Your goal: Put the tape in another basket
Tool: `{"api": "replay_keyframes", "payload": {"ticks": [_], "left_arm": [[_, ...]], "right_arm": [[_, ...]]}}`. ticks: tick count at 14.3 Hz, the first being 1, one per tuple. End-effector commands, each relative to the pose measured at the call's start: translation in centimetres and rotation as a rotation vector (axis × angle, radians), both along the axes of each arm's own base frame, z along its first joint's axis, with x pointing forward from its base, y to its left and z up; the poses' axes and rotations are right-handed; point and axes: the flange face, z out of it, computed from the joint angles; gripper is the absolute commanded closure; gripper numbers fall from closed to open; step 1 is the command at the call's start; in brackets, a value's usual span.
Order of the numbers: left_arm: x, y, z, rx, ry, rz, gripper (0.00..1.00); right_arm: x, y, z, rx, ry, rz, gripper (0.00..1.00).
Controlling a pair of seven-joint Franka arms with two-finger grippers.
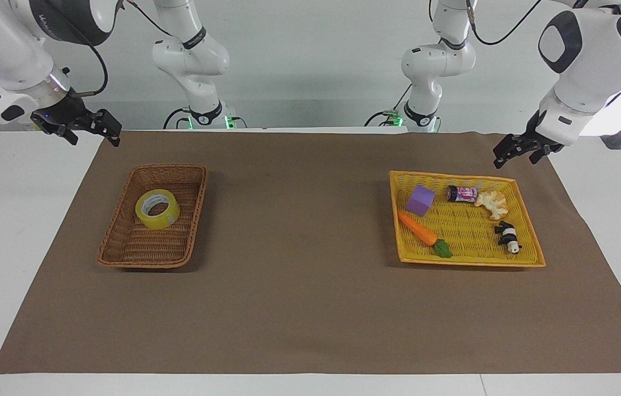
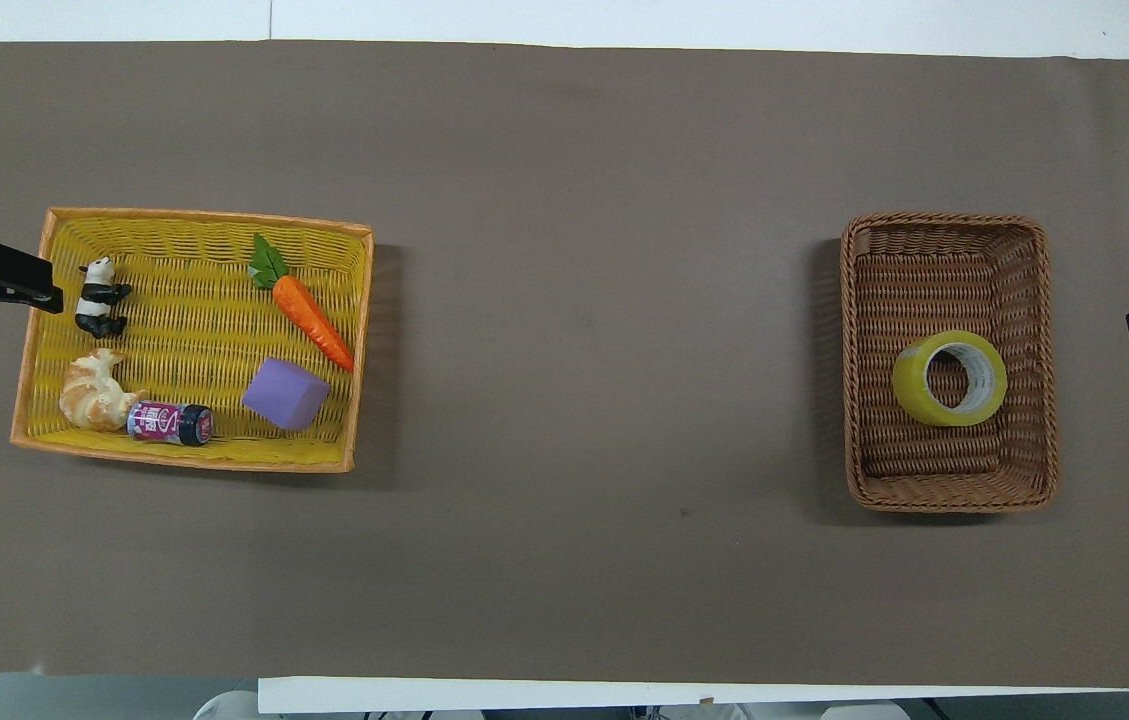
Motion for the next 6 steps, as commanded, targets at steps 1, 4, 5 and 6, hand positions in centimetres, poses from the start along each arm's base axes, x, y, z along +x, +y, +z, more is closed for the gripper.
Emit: {"api": "replay_keyframes", "payload": {"ticks": [1, 4, 5, 6], "left_arm": [[-0.01, 0.31, 0.35, 0.021, -0.025, -0.016, 0.00], [0.32, -0.06, 0.47, 0.017, -0.044, -0.019, 0.00], [0.23, -0.14, 0.51, 0.017, -0.041, -0.019, 0.00], [0.16, -0.05, 0.39, 0.018, -0.033, -0.016, 0.00]], "right_arm": [[0.35, -0.05, 0.24, -0.024, -0.005, -0.007, 0.00], [0.35, -0.05, 0.24, -0.024, -0.005, -0.007, 0.00], [0.35, -0.05, 0.24, -0.024, -0.005, -0.007, 0.00], [0.37, 0.03, 0.24, -0.024, -0.005, -0.006, 0.00]]}}
